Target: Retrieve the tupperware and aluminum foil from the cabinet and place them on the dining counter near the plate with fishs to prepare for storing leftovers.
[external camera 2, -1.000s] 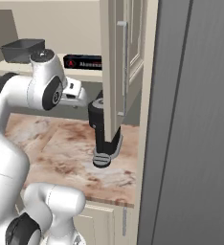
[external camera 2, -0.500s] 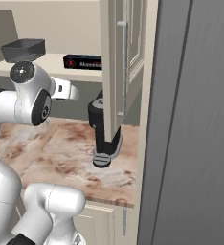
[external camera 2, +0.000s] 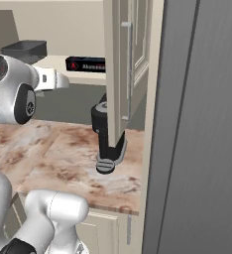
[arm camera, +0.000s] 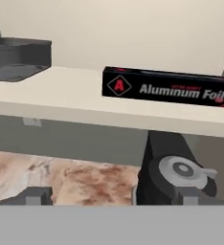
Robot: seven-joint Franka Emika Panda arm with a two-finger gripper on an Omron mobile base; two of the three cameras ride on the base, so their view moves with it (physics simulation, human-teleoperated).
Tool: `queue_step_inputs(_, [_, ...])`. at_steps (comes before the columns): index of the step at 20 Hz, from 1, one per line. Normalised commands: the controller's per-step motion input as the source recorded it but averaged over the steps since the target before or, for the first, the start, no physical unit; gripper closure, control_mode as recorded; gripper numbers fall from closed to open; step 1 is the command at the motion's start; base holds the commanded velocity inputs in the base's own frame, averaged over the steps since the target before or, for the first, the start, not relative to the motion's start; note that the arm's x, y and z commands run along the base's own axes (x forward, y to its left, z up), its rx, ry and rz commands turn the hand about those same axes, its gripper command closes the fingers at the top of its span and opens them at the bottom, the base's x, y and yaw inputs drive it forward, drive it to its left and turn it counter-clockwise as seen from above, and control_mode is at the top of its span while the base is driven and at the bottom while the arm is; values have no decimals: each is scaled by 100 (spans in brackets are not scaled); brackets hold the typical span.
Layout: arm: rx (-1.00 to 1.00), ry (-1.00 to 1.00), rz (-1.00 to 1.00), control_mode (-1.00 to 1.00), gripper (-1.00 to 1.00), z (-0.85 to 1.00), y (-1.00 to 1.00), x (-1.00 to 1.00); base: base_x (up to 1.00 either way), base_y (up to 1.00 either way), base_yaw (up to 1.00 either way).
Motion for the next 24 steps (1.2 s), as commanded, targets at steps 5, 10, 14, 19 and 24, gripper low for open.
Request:
queue_step_inputs(5, [0, -7, 0, -100, -100, 34, 0, -11, 0, 0, 0])
queue_step_inputs(10, [0, -13, 0, -100, -100, 15, 8, -11, 0, 0, 0])
queue_step_inputs(14, [0, -14, 0, -100, -100, 4, 21, -2, 0, 0, 0])
queue_step_inputs(19, [0, -7, -2, -100, -100, 0, 28, 1, 0, 0, 0])
queue_step_inputs(24, [0, -10, -7, -100, -100, 0, 49, 1, 0, 0, 0])
